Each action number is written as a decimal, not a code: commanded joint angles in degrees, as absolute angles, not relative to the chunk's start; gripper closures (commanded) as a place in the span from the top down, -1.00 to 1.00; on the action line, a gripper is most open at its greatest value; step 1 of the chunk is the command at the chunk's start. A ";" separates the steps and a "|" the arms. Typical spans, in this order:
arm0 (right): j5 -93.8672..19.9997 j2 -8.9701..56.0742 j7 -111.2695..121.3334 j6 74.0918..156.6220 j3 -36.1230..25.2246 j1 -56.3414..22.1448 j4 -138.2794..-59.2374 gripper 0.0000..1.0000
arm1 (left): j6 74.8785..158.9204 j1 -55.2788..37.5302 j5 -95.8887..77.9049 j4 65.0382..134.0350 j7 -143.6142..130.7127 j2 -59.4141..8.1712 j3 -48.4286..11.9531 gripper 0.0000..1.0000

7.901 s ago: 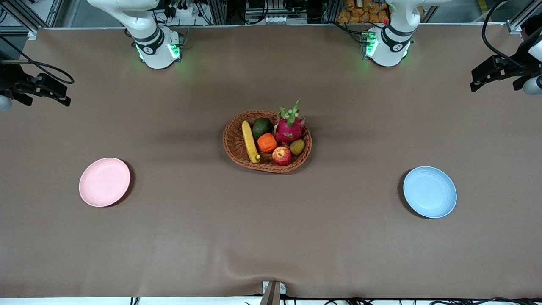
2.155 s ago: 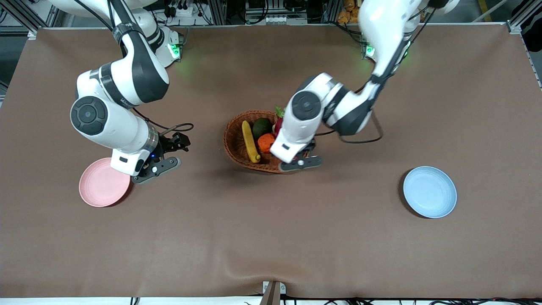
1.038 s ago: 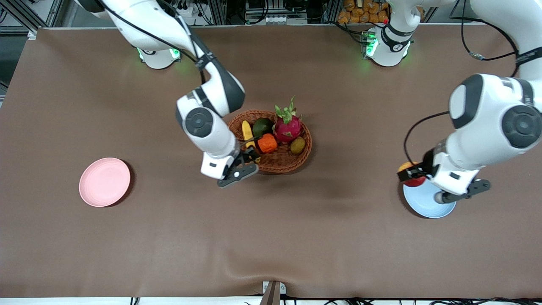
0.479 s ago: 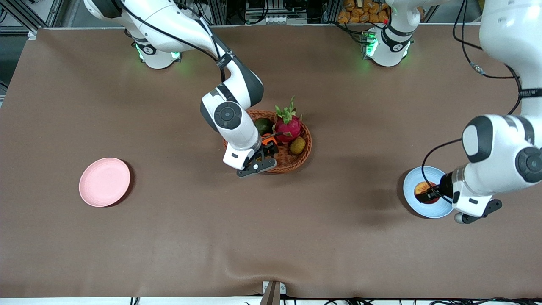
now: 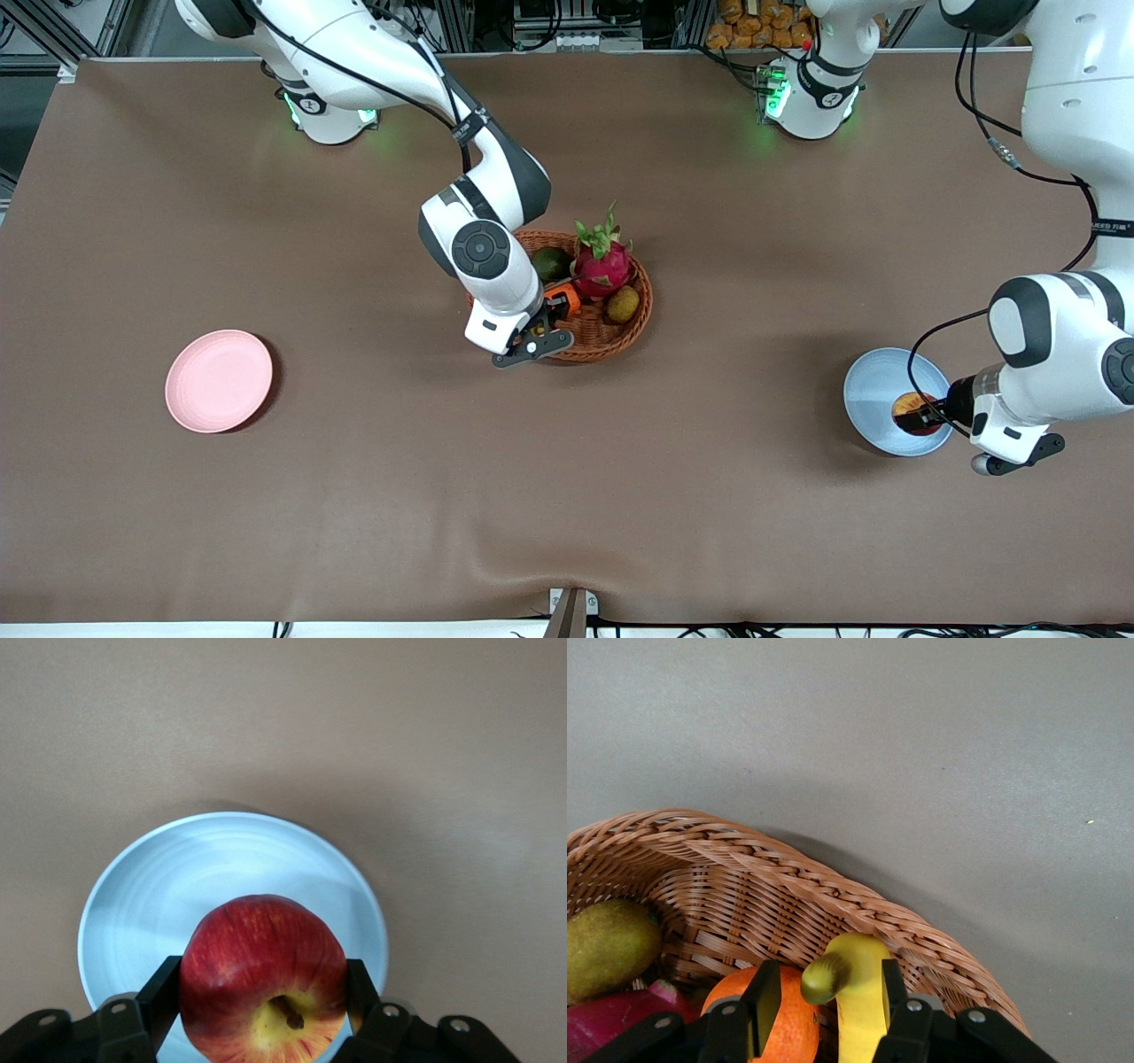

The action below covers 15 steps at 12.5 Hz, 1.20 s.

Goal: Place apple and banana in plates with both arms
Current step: 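Release the apple onto the blue plate while the right gripper grasps the banana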

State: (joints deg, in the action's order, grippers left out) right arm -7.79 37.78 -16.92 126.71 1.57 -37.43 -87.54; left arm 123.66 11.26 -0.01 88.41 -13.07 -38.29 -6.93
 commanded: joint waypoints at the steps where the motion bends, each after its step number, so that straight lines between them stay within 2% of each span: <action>1: -7.65 38.14 -17.67 126.47 1.41 -38.05 -86.66 -0.01 | 124.63 11.95 0.53 89.03 -12.30 -38.84 -7.73 -0.82; 2: -7.65 38.14 -17.67 126.56 1.41 -38.06 -86.66 -0.19 | 124.63 11.61 0.44 89.03 -12.30 -38.76 -7.73 0.20; 3: -7.65 38.14 -17.67 126.65 1.41 -38.06 -86.66 -0.35 | 124.54 11.51 0.35 89.03 -12.39 -38.59 -7.73 0.99; 5: -7.56 38.23 -17.67 126.65 1.41 -38.06 -86.57 -0.41 | 123.93 11.43 0.35 89.03 -12.39 -37.97 -7.82 1.00; 7: -7.56 38.23 -17.58 127.17 1.41 -38.06 -86.48 -0.43 | 119.91 11.16 0.44 88.69 -12.39 -35.17 -7.82 1.00; 8: -7.47 38.23 -17.58 127.53 1.41 -38.06 -86.57 -0.56 | 117.53 11.16 0.61 88.59 -12.31 -32.98 -7.91 1.00; 9: -7.04 38.23 -17.58 127.53 1.41 -38.06 -86.49 -0.88 | 115.16 10.99 0.79 88.42 -12.39 -30.70 -8.26 1.00; 10: -6.86 38.23 -17.58 127.53 1.41 -38.06 -86.48 -1.00 | 112.96 11.07 1.14 88.24 -12.57 -28.67 -9.22 1.00; 15: -6.77 37.36 -17.58 127.01 1.32 -38.06 -86.22 -1.00 | 104.87 10.99 1.41 88.07 -12.83 -19.44 -12.12 1.00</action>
